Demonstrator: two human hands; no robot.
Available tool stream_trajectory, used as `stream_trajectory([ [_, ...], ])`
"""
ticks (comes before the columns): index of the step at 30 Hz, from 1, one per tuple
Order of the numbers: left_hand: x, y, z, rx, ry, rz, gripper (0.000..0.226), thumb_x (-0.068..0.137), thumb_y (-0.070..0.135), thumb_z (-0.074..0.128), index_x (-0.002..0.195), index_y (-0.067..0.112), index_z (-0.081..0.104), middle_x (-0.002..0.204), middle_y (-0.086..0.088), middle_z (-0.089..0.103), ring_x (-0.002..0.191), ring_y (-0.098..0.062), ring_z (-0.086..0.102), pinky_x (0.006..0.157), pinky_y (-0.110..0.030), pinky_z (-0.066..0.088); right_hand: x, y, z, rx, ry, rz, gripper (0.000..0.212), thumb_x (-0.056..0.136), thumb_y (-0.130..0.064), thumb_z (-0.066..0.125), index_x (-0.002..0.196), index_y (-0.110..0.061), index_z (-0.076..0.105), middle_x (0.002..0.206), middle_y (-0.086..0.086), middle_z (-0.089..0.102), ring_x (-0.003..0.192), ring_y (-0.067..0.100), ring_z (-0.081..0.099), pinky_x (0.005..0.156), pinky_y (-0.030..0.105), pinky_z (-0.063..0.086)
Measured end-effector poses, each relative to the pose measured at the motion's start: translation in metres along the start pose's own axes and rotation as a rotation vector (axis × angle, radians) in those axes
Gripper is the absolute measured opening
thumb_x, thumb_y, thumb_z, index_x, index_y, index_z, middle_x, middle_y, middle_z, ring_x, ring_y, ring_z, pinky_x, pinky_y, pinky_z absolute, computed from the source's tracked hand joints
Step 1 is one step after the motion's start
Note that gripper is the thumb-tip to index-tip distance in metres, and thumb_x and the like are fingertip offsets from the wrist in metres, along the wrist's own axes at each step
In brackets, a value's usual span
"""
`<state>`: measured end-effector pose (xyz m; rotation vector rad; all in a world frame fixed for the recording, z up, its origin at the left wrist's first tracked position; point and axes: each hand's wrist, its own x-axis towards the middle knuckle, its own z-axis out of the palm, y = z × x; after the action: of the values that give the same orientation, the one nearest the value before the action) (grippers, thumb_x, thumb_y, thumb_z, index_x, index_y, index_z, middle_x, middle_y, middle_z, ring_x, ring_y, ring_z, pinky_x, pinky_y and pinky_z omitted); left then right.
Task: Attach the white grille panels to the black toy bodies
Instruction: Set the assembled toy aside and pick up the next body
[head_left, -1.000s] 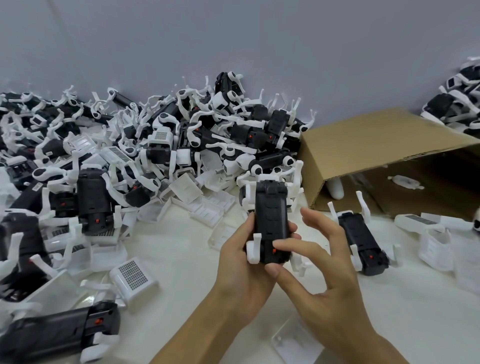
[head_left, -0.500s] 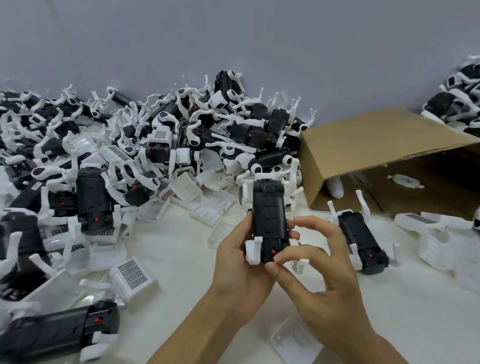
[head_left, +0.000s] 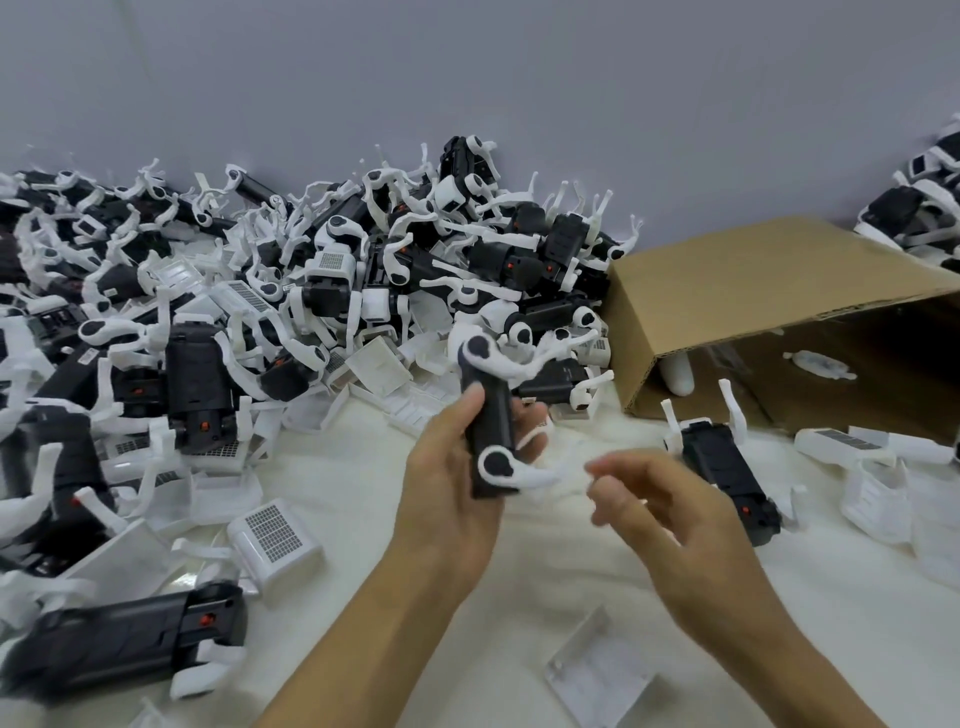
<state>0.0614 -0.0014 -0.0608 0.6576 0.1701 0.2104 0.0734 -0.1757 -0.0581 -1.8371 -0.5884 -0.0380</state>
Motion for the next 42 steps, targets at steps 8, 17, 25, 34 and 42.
stream_trajectory([
  [8,0.006,0.017,-0.005,-0.161,0.212,0.084,0.014,0.091,0.024,0.065,0.093,0.011,0.061,0.105,-0.015,0.067,0.095,-0.032,0.070,0.079,-0.041,0.061,0.006,0.003,-0.032,-0.400,-0.939,0.147,0.067,0.057,-0.067,0.079,0.120,-0.058,0.056,0.118,-0.028,0.047,0.111,-0.005,0.050,0.091,0.022,0.046],
  [17,0.004,0.009,-0.001,0.132,0.127,0.093,0.036,0.080,0.015,0.075,0.098,0.017,0.044,0.099,-0.017,0.070,0.089,-0.032,0.068,0.064,-0.034,0.051,0.003,0.017,-0.006,-0.217,0.050,0.115,0.024,0.081,-0.032,0.081,0.076,-0.029,0.058,0.080,-0.013,0.067,0.071,0.006,0.062,0.053,0.024,0.053],
  [25,-0.016,-0.007,0.009,0.808,-0.253,0.158,0.035,0.074,0.025,0.074,0.089,0.031,0.044,0.112,-0.005,0.070,0.097,-0.038,0.068,0.079,-0.054,0.058,0.005,0.016,-0.011,-0.019,0.472,-0.059,0.044,0.089,-0.018,0.071,0.119,-0.049,0.061,0.100,-0.029,0.068,0.099,-0.003,0.066,0.077,0.008,0.053],
  [34,-0.018,-0.025,0.008,0.604,-0.298,-0.103,0.021,0.080,0.036,0.068,0.095,0.034,0.054,0.092,-0.003,0.072,0.078,-0.015,0.064,0.067,-0.028,0.053,-0.001,0.015,-0.004,-0.242,0.472,-0.459,0.054,0.076,0.012,0.080,0.101,-0.035,0.066,0.113,0.000,0.046,0.102,0.020,0.053,0.077,0.043,0.051],
  [42,-0.015,-0.011,0.008,0.592,-0.252,0.196,0.011,0.089,0.025,0.061,0.090,0.030,0.051,0.110,-0.013,0.072,0.095,-0.031,0.069,0.070,-0.037,0.057,-0.003,0.016,0.004,0.013,0.215,-0.229,0.018,0.083,-0.040,0.066,0.082,-0.022,0.067,0.117,-0.014,0.061,0.119,0.017,0.061,0.086,0.018,0.054],
])
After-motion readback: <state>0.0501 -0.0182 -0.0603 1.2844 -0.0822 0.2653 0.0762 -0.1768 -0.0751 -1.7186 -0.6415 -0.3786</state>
